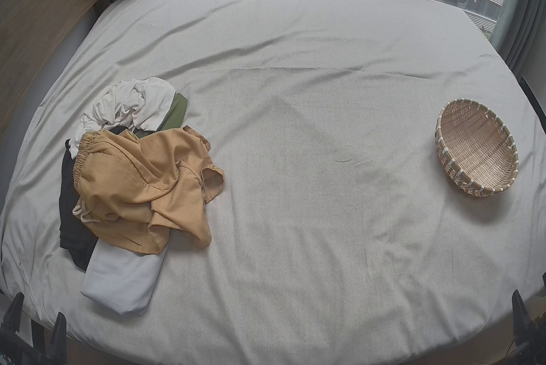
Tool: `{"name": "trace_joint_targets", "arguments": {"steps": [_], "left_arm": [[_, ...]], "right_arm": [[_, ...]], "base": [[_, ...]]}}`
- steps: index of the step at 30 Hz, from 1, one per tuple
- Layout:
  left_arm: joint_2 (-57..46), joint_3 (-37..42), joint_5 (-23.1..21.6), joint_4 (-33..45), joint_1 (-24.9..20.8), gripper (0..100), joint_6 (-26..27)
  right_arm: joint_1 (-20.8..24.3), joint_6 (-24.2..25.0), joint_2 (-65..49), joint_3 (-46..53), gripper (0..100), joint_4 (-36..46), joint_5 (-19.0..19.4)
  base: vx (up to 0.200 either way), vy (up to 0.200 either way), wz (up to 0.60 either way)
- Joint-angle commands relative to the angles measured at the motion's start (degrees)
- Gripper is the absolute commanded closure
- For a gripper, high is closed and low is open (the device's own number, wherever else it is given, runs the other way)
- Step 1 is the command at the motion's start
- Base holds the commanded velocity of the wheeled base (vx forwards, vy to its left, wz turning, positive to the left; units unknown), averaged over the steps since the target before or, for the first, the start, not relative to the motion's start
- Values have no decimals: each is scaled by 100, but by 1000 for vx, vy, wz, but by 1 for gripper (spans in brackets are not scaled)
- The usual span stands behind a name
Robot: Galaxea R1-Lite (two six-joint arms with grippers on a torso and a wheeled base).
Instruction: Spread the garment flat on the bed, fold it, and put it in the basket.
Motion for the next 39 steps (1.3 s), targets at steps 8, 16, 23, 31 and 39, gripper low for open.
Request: {"name": "trace_joint_targets", "arguments": {"steps": [8,16,23,31,39], "left_arm": [[-75,101,40,-4,11,0,-2],[-75,101,40,-4,11,0,-2],[-75,101,48,-4,11,0,-2],[-75,101,92,-13,11,0,-2],[-75,101,110,-13,11,0,-10]], "right_arm": [[0,-2,-66,101,0,1,-6],[0,-2,-66,101,0,1,-6],[0,-2,-66,101,0,1,-6],[0,6,-66,101,0,1,-6],[0,24,-66,101,0,1,-6]], "base": [[0,0,0],[0,0,0],[0,0,0],[0,0,0],[0,0,0]]}}
